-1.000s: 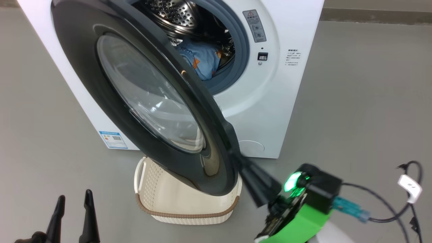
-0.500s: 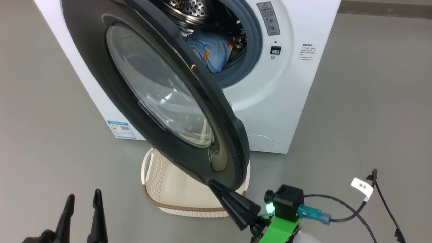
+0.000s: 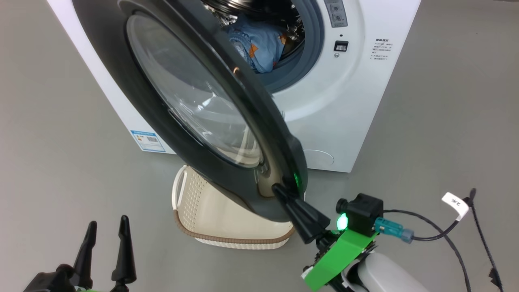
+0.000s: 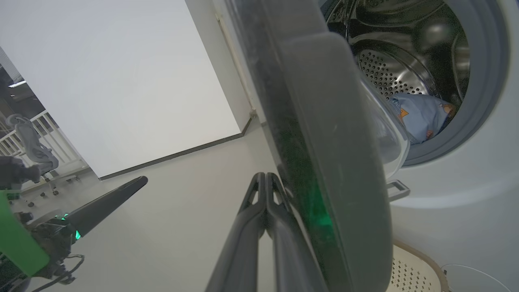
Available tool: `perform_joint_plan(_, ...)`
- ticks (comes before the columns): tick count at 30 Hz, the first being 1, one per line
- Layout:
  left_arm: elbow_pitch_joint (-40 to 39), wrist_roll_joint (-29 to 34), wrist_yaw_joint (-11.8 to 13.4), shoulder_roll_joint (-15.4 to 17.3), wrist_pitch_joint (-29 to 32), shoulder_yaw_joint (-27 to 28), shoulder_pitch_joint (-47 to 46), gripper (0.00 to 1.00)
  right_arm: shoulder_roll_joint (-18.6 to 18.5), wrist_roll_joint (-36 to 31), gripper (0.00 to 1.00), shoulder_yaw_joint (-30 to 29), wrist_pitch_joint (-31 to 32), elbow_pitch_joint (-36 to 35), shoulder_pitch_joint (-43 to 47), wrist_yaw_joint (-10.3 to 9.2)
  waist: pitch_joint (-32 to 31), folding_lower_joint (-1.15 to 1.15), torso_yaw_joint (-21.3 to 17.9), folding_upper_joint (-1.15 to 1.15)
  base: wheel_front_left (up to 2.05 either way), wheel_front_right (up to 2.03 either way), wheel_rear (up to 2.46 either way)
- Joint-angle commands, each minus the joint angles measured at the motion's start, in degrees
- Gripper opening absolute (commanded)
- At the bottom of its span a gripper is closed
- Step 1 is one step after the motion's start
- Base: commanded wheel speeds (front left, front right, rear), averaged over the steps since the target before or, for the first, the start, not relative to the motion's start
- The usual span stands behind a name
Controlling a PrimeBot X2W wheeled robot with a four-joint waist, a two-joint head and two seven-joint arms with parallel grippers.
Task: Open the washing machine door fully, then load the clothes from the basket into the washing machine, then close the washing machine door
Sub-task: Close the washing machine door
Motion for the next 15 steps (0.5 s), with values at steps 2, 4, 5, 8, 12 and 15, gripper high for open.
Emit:
perform_joint_plan(2,-1.0,0.1,-0.2,0.3,-0.4,1.6,-2.5,1.0,1.0,-0.5,0.0,-0.7,-0.3,-0.9,-1.9,0.08,0.3,0.0,-0.2,0.0,0.0,0.0,0.0)
perform_joint_plan(4,-1.0,0.1,-0.2,0.3,-0.4,1.5,-2.7,1.0,1.1,-1.0,0.0,-1.7,-0.3,-0.7,-2.3,0.08,0.7,0.0,-0.3,0.0,0.0,0.0,0.0)
perform_joint_plan(5,-1.1,0.0,-0.2,0.3,-0.4,1.4,-2.9,1.0,1.1,-1.1,0.0,-2.2,-0.3,-0.7,-2.6,0.08,0.9,0.0,-0.3,0.0,0.0,0.0,0.0)
perform_joint_plan(8,-1.2,0.1,-0.2,0.3,-0.4,0.8,-3.5,1.0,1.0,-1.5,0.0,-4.2,-0.3,-0.5,-3.6,0.08,1.6,0.0,-0.4,0.0,0.0,0.0,0.0)
perform_joint_plan(12,-1.4,0.0,-0.2,0.3,-0.4,0.2,-4.4,1.0,1.2,-2.0,0.0,-7.2,-0.3,0.2,-5.2,0.08,2.5,0.0,-0.3,0.0,0.0,0.0,0.0)
perform_joint_plan(15,-1.3,0.0,-0.2,0.3,-0.4,-0.4,-5.2,1.0,1.4,-2.3,0.0,-9.3,-0.3,0.8,-6.7,0.08,3.1,0.0,0.0,0.0,0.0,0.0,0.0)
